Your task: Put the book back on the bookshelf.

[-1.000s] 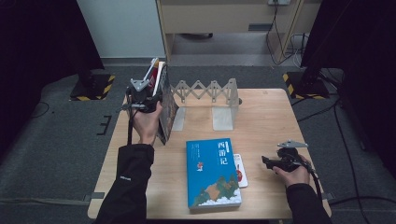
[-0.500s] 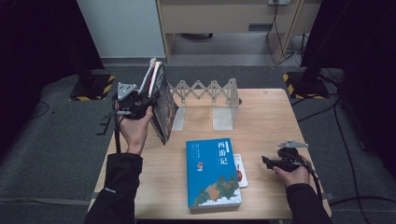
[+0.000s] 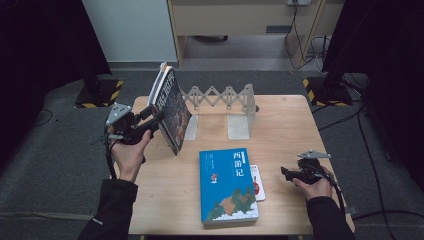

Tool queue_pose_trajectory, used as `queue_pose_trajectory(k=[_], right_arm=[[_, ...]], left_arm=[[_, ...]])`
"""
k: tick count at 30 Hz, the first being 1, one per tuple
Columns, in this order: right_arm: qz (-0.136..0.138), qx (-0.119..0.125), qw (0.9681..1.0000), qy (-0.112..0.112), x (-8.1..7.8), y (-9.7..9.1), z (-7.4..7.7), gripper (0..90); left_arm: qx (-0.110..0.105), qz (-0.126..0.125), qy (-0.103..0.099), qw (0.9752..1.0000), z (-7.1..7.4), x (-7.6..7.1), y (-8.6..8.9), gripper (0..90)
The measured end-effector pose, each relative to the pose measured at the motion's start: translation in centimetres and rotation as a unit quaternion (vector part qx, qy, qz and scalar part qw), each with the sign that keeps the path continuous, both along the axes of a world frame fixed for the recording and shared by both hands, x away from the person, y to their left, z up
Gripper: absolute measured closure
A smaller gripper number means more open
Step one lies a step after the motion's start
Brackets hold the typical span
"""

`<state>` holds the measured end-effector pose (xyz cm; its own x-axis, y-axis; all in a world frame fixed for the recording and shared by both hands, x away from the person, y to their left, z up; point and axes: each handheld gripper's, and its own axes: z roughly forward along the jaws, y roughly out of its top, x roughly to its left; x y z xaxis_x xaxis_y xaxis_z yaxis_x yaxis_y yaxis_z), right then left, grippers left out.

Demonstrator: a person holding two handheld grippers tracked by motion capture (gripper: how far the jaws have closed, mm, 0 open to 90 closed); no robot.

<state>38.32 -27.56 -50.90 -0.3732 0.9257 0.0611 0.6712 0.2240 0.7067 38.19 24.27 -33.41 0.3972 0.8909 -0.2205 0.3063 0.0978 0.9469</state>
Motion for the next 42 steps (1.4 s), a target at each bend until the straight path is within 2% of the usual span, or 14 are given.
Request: queue_pose_trajectory(k=[6, 8, 11, 15, 17, 21, 29, 32, 37, 42], right_arm=[[0.003, -0.006, 0.9999, -0.011, -0.1, -0.1, 0.4, 24.8], [0.002, -0.005, 0.9999, -0.014, -0.1, 0.0, 0.5, 24.7], [0.010, -0.010, 0.9997, -0.019, -0.1, 0.1, 0.6, 24.9], [0.014, -0.004, 0.9996, -0.024, -0.2, 0.4, 0.9, 26.4], [0.016, -0.001, 0.9996, -0.024, -0.3, 0.5, 1.1, 26.4], [0.020, 0.008, 0.9991, -0.036, -0.5, 1.0, 1.6, 26.8], [0.038, 0.021, 0.9983, -0.039, -0.8, 2.3, 2.1, 27.3], [0.046, 0.022, 0.9977, -0.044, -0.9, 2.8, 2.4, 27.5], [0.050, 0.027, 0.9973, -0.047, -1.0, 3.4, 2.7, 28.4], [0.052, 0.030, 0.9969, -0.050, -1.1, 3.9, 3.0, 28.8]], left_arm=[[-0.003, -0.027, 0.018, 0.9995, -1.7, -1.6, 0.3, 42.7], [-0.002, -0.039, 0.031, 0.9988, -2.5, -2.1, 0.2, 41.8], [0.012, -0.049, 0.045, 0.9977, -4.0, -2.7, 0.0, 40.6], [0.008, -0.066, 0.067, 0.9955, -5.6, -3.0, -0.6, 39.8], [0.019, -0.072, 0.070, 0.9948, -6.2, -3.1, -1.0, 38.8], [0.025, -0.086, 0.074, 0.9932, -7.2, -3.3, -1.8, 37.0], [0.046, -0.114, 0.103, 0.9870, -9.7, -3.2, -3.5, 33.7], [0.065, -0.123, 0.117, 0.9834, -10.8, -3.0, -4.1, 33.6], [0.054, -0.136, 0.142, 0.9790, -12.1, -2.6, -4.6, 33.2], [0.050, -0.143, 0.158, 0.9759, -13.1, -2.1, -5.0, 32.3]])
